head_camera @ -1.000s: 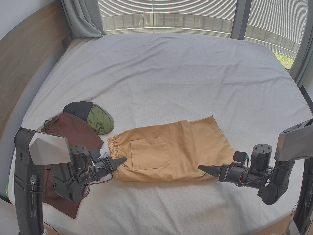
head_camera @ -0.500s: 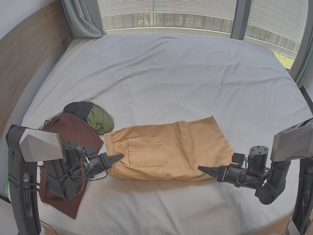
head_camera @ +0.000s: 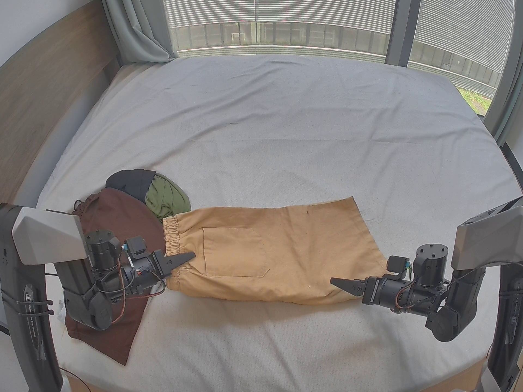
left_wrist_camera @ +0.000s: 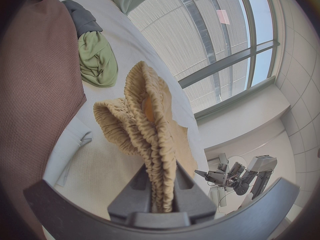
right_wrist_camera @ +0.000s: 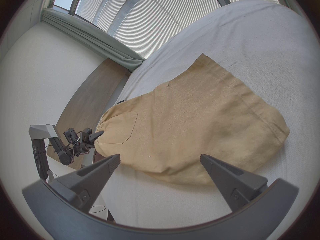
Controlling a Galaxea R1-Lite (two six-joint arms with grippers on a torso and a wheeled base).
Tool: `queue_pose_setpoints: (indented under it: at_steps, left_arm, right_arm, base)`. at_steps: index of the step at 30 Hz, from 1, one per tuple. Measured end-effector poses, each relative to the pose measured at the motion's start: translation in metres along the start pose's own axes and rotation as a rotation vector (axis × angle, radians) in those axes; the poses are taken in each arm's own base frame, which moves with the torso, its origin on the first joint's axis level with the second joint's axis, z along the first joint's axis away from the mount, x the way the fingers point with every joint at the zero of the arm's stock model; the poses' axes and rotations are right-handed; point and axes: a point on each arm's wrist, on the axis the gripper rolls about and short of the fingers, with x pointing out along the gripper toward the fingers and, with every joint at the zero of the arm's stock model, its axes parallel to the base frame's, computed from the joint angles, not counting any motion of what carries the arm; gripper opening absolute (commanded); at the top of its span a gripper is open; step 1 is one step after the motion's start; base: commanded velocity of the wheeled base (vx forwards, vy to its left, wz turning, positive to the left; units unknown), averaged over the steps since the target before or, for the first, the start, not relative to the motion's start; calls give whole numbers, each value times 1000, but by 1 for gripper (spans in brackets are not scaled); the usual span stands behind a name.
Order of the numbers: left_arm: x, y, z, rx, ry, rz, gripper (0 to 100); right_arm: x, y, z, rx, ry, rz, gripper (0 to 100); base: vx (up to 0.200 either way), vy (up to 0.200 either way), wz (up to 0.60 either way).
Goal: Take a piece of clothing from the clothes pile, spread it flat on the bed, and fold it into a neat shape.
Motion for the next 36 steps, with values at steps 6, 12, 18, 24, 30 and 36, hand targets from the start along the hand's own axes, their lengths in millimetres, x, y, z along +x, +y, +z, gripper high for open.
queue_pose_setpoints:
  at_steps: [6, 12, 18, 24, 30, 36]
  left_arm:
    - [-11, -2, 3, -2, 20, -30, 0]
    - [-21, -3, 9, -1, 10, -35, 0]
    - [-29, -2, 15, 3, -2, -41, 0]
    - [-37, -2, 17, 1, 2, -52, 0]
    - [-40, -2, 18, 0, -1, -49, 0]
    - [-47, -1, 23, 3, -10, -57, 0]
  right_arm:
    - [0, 0, -1, 0, 3, 1, 100]
    - [0, 1, -1, -1, 6, 2, 100]
    - [0, 2, -2, -1, 9, 5, 100]
    - [-1, 3, -2, -2, 10, 6, 100]
    - [-1, 3, -2, -3, 8, 7, 100]
    - [-2, 4, -1, -3, 7, 8, 100]
  base:
    - [0, 0, 0]
    - [0, 0, 0]
    - [0, 0, 0]
    - [0, 0, 0]
    - [0, 0, 0]
    - [0, 0, 0]
